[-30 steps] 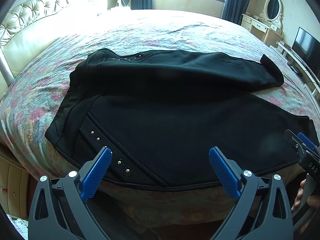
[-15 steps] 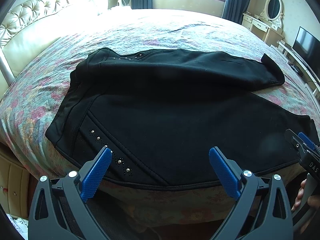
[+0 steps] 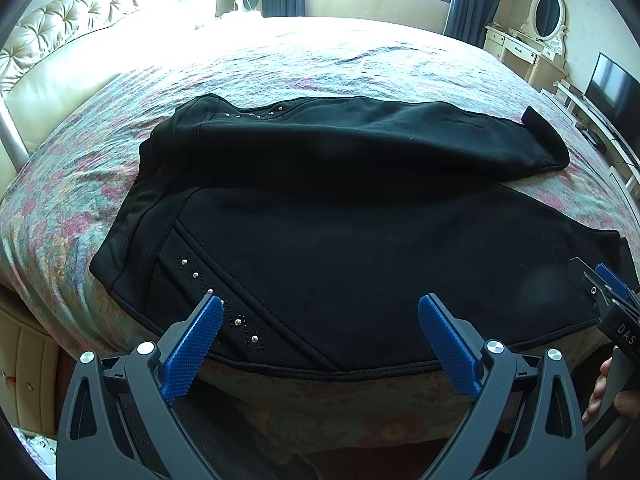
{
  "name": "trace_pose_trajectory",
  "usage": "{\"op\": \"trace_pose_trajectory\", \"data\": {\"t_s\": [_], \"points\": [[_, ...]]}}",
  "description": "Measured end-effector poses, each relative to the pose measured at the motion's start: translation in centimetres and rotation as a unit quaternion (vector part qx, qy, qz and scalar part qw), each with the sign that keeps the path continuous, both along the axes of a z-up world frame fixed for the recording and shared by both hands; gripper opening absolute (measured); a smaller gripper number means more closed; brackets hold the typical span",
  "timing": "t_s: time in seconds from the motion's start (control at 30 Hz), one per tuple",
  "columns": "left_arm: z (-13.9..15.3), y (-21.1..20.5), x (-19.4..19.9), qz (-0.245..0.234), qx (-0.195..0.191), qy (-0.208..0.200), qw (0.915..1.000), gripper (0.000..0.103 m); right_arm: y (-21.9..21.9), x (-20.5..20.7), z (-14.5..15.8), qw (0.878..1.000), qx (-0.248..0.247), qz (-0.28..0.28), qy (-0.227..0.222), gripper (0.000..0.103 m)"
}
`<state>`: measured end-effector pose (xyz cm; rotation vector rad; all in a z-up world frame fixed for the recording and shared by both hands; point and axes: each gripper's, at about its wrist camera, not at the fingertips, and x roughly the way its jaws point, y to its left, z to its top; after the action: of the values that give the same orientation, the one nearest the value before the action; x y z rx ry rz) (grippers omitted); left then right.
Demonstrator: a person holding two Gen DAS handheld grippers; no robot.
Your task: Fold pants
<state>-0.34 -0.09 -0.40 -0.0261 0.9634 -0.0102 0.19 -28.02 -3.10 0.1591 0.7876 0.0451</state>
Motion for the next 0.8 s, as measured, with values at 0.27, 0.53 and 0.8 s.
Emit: {"op": "trace_pose_trajectory", "data": {"t_s": [0.27, 0.53, 0.8], "points": [[-0.1, 0.0, 0.1, 0.000, 0.000, 0.002, 1.0000, 0.097, 0.1, 0.2, -0.2, 1.000, 0.000, 0.003, 0.003, 0.101], [1.2, 3.1, 2.4, -0.002, -0.037, -0.009, 0.9993, 0.097, 0.6, 1.8, -0.7, 1.000, -0.001, 0.012, 0.016, 0.101], [2.5, 15.4, 10.6, -0.005, -0.218, 0.014, 0.9759, 0.097, 2.5, 3.8, -0.6, 0.999, 0.006, 0.039, 0.026, 0.101]]}}
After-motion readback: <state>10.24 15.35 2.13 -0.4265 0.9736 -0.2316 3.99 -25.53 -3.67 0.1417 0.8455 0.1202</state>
